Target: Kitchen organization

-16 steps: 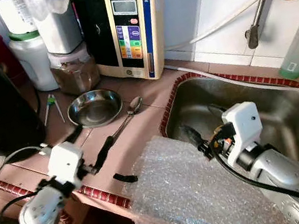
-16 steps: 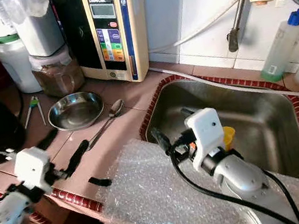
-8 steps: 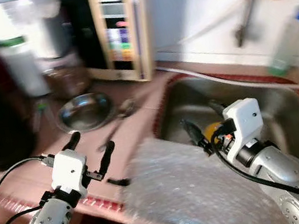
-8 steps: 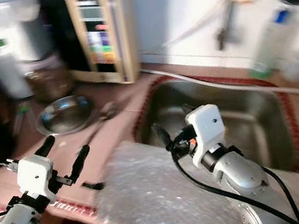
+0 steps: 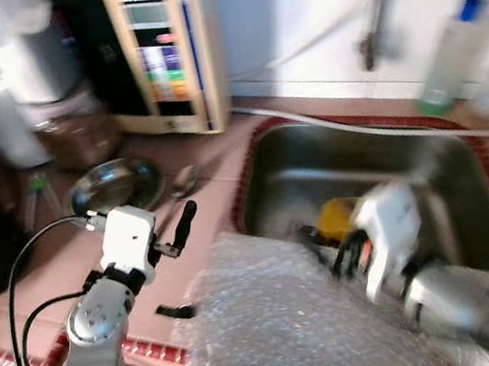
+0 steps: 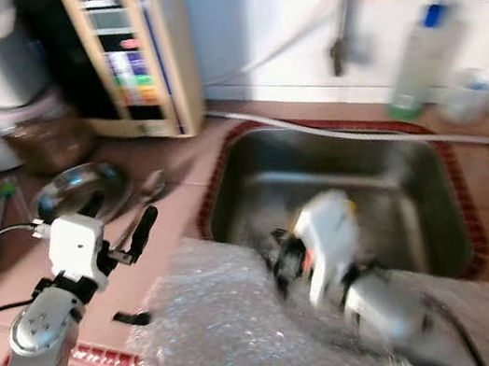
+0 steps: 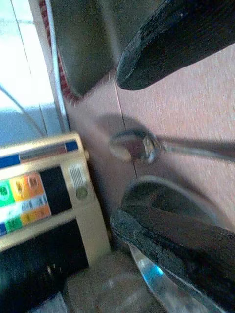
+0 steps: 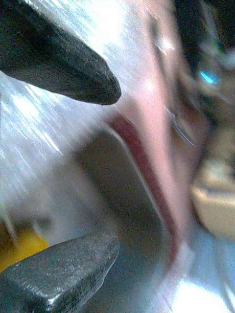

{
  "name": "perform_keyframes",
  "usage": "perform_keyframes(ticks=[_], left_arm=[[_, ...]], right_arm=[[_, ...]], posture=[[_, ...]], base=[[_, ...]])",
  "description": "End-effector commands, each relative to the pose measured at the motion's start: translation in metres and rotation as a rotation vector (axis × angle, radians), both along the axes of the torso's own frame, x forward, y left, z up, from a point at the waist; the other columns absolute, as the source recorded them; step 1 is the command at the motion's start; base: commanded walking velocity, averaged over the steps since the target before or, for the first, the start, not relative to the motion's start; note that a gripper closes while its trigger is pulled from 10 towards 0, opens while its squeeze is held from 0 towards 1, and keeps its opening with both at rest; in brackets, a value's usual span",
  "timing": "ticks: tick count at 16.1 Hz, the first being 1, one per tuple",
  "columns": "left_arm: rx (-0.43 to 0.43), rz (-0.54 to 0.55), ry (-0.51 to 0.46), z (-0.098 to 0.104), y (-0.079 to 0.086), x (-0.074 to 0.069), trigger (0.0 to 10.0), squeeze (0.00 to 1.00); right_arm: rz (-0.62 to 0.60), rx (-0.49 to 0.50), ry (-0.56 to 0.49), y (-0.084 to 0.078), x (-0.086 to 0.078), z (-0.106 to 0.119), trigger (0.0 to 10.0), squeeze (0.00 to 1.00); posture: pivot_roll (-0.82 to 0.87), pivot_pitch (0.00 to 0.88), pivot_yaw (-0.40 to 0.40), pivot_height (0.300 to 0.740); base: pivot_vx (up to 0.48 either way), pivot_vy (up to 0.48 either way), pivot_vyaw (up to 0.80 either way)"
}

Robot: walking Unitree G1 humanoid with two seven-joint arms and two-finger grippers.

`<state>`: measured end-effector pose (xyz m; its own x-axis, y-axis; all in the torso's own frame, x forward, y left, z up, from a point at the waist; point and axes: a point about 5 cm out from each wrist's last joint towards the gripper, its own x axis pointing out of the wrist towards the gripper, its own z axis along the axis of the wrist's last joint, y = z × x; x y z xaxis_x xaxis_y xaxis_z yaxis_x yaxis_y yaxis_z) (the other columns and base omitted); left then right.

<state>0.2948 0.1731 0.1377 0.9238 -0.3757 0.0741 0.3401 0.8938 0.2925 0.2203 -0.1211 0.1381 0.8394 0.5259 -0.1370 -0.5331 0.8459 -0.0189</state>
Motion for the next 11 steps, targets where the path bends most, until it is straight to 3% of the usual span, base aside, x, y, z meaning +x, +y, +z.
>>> perform_keyframes(ticks=[1, 3, 6, 11], left_arm=[[0.015, -0.022, -0.016, 0.002, -0.007, 0.004, 10.0, 0.0], [0.022, -0.048, -0.016, 0.0, -0.013, 0.01, 10.0, 0.0], [-0.011, -0.095, 0.007, -0.002, -0.025, 0.02, 10.0, 0.0], [-0.034, -0.194, 0.072, -0.01, -0.05, 0.033, 10.0, 0.0]], right_arm=[[0.004, -0.024, 0.074, -0.002, -0.008, -0.009, 10.0, 0.0], [-0.053, 0.012, 0.117, -0.008, -0.018, -0.018, 10.0, 0.0], [-0.049, 0.026, 0.095, -0.006, -0.031, -0.014, 10.0, 0.0], [-0.048, 0.05, -0.052, -0.005, -0.022, 0.011, 10.0, 0.0]], posture=[[0.0, 0.031, 0.045, 0.74], [-0.02, 0.033, 0.048, 0.74], [-0.03, 0.037, 0.051, 0.74], [-0.06, 0.038, 0.052, 0.74]], base=[[0.0, 0.0, 0.0], [0.0, 0.0, 0.0], [0.0, 0.0, 0.0], [0.0, 0.0, 0.0]])
